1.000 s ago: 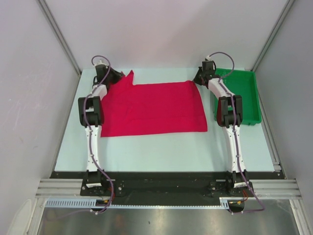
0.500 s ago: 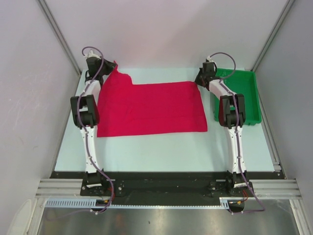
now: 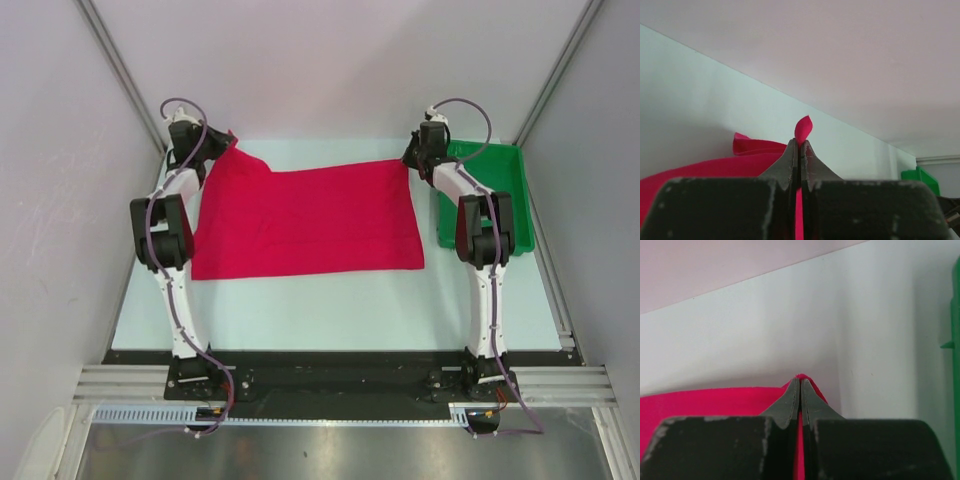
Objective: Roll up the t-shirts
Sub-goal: Fold the T-shirt at the center of the board.
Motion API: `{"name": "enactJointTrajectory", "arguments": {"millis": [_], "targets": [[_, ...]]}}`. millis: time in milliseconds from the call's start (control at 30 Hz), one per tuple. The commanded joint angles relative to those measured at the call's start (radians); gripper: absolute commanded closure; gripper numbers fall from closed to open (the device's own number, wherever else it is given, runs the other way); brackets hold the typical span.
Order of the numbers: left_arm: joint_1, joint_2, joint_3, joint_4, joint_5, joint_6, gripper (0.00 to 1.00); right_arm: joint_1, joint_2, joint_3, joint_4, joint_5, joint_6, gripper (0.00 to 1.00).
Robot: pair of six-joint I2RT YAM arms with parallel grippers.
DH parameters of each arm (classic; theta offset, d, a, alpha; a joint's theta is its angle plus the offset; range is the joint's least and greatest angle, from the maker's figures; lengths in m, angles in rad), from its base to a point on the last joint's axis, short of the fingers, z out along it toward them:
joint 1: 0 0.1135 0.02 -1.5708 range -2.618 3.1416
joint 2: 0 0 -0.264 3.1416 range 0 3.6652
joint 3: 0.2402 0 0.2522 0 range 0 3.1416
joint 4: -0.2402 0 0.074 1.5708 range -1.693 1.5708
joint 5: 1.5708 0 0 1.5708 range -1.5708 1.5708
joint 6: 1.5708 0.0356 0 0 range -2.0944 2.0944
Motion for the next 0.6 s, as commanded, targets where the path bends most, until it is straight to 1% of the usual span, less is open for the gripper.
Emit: {"name": "enactJointTrajectory", "arguments": {"millis": [0, 67, 100, 133, 233, 267, 333, 367, 500, 567], "targets": [[0.014, -0.154, -0.102, 0.085, 0.007, 0.015, 1.00, 0.004, -0.124, -0.074, 0.079, 0.055, -0.036, 1.00], [0.016, -0.217, -0.154, 0.095, 0.001, 0.010, 1.00, 0.005, -0.159, -0.121, 0.076, 0.070, -0.038, 1.00], [0.013, -0.238, -0.225, 0.108, -0.002, 0.002, 1.00, 0.004, -0.171, -0.140, 0.073, 0.086, -0.038, 1.00], [0.016, -0.288, -0.263, 0.136, -0.003, -0.007, 1.00, 0.004, -0.186, -0.182, 0.073, 0.092, -0.033, 1.00], [0.013, -0.361, -0.381, 0.139, -0.029, -0.014, 1.00, 0.004, -0.239, -0.244, 0.073, 0.101, -0.019, 1.00], [0.013, -0.410, -0.435, 0.130, -0.057, -0.014, 1.00, 0.007, -0.257, -0.270, 0.055, 0.101, -0.012, 1.00], [0.014, -0.459, -0.495, 0.107, -0.081, -0.022, 1.00, 0.008, -0.277, -0.299, 0.045, 0.121, -0.006, 1.00], [0.014, -0.511, -0.553, 0.107, -0.103, -0.022, 1.00, 0.011, -0.303, -0.340, 0.045, 0.127, 0.002, 1.00], [0.016, -0.637, -0.673, 0.053, -0.169, -0.015, 1.00, 0.011, -0.355, -0.422, 0.045, 0.132, 0.013, 1.00], [0.019, -0.675, -0.711, 0.027, -0.186, -0.005, 1.00, 0.016, -0.368, -0.437, 0.004, 0.132, 0.016, 1.00]]}}
